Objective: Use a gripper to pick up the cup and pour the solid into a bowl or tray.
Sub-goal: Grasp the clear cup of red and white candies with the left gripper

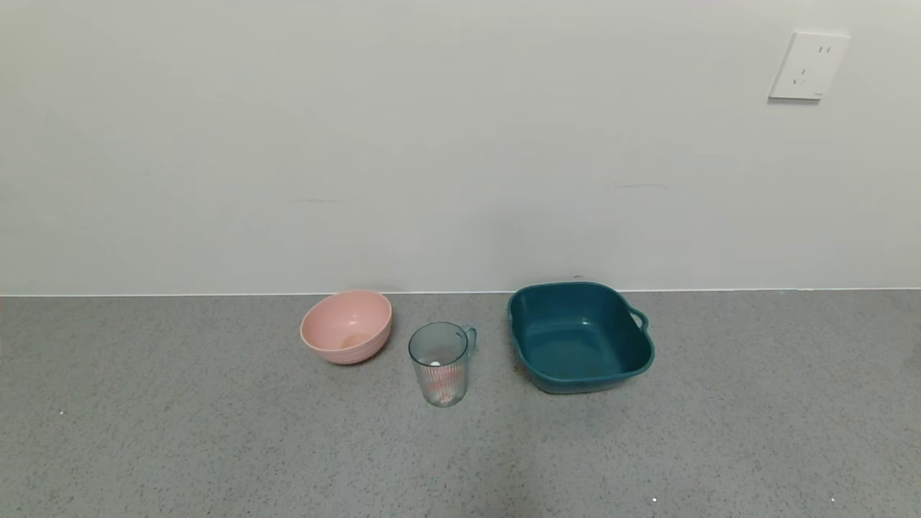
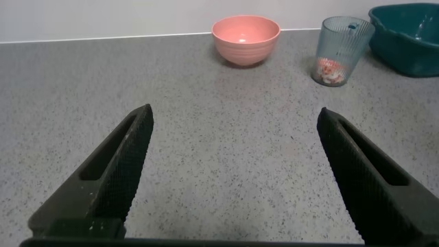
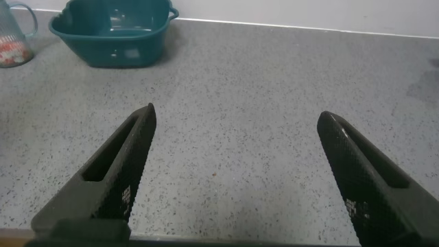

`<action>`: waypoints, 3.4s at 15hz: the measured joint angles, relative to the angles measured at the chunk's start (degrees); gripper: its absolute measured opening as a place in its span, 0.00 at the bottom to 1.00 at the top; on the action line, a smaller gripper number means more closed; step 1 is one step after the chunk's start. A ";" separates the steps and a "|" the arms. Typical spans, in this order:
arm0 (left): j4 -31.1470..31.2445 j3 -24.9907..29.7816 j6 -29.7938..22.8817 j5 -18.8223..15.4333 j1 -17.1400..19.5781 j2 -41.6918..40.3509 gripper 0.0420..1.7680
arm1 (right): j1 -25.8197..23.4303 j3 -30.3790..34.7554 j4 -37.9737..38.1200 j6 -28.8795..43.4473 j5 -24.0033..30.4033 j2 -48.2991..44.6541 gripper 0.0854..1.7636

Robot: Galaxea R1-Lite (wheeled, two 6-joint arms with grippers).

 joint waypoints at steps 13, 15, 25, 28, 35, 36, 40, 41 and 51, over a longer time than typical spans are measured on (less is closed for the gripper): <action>-1.05 -14.34 1.38 -9.19 -0.11 13.49 0.97 | 0.07 0.00 0.00 -0.01 0.00 0.00 0.97; -3.86 -16.48 1.38 -9.29 0.05 20.47 0.97 | 0.07 0.00 0.00 -0.01 -0.02 0.00 0.97; -21.20 -23.76 0.78 -1.83 -6.64 57.60 0.97 | 0.07 0.00 -0.02 -0.01 0.00 0.00 0.97; -28.03 -24.61 0.41 6.49 -14.46 66.98 0.97 | 0.07 0.00 -0.02 0.00 0.00 0.00 0.97; -32.02 -25.58 -4.06 13.65 -25.83 81.99 0.97 | 0.07 0.00 0.00 -0.01 0.00 0.00 0.97; -33.71 -25.66 -4.17 14.56 -26.83 84.12 0.97 | 0.07 0.00 0.00 -0.01 0.00 0.00 0.97; -39.64 -25.00 -6.27 18.04 -31.88 91.67 0.97 | 0.07 0.00 -0.02 0.00 0.00 0.00 0.97; -39.86 -24.94 -7.01 18.51 -33.17 93.10 0.97 | 0.07 0.00 -0.02 -0.04 0.00 0.00 0.97; -48.26 -26.32 -8.72 18.57 -37.35 105.40 0.97 | 0.07 0.00 -0.02 -0.01 -0.02 0.00 0.97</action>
